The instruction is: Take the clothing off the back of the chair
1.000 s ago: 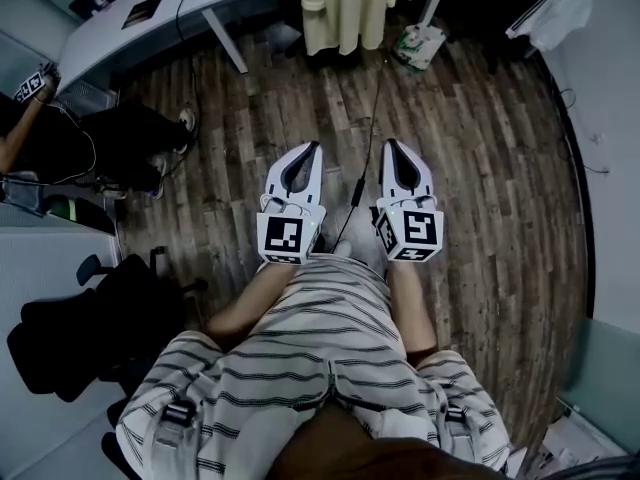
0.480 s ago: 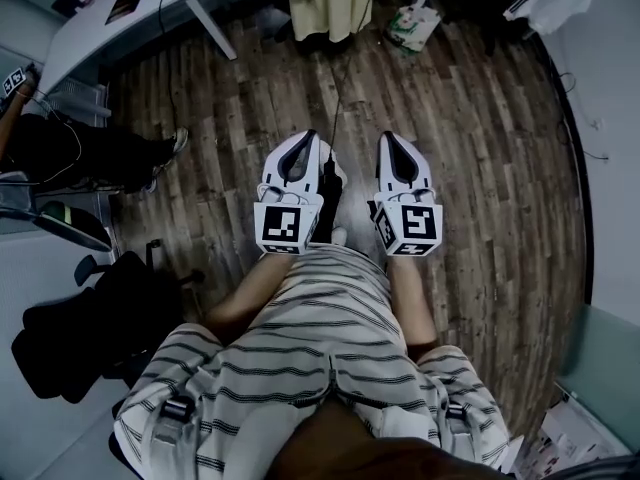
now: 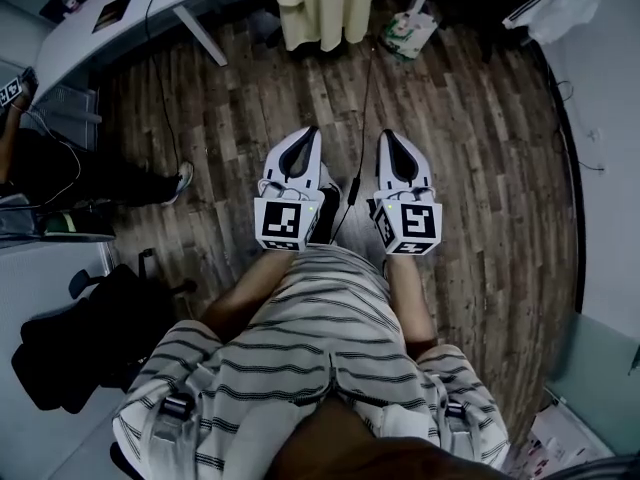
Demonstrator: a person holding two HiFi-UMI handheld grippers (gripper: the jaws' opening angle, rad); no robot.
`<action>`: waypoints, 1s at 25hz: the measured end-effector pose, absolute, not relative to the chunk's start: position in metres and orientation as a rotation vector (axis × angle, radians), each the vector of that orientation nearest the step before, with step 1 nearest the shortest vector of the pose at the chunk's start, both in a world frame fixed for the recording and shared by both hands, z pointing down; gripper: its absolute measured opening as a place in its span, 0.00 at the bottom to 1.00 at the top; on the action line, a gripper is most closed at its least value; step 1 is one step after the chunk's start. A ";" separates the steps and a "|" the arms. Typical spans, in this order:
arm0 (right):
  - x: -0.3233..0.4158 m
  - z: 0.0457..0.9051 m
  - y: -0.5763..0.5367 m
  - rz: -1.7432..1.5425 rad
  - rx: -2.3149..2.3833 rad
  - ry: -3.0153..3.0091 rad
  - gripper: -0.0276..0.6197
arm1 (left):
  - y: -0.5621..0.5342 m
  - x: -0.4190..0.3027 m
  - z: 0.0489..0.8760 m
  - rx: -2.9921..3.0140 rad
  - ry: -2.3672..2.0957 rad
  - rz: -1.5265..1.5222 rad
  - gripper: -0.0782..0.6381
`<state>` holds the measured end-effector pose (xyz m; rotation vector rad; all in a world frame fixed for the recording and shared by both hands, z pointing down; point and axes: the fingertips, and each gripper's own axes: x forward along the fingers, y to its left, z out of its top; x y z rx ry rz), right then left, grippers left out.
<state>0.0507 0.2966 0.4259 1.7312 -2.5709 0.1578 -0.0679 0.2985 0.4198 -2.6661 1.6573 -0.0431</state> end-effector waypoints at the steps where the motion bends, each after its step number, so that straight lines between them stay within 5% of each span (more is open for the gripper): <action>1: 0.051 0.428 0.287 0.163 1.727 -2.572 0.07 | 0.289 -0.067 0.422 -2.668 1.656 -0.051 0.14; 25: 0.033 0.390 0.022 0.179 1.677 -2.603 0.07 | 0.031 -0.089 0.387 -2.638 1.729 -0.039 0.14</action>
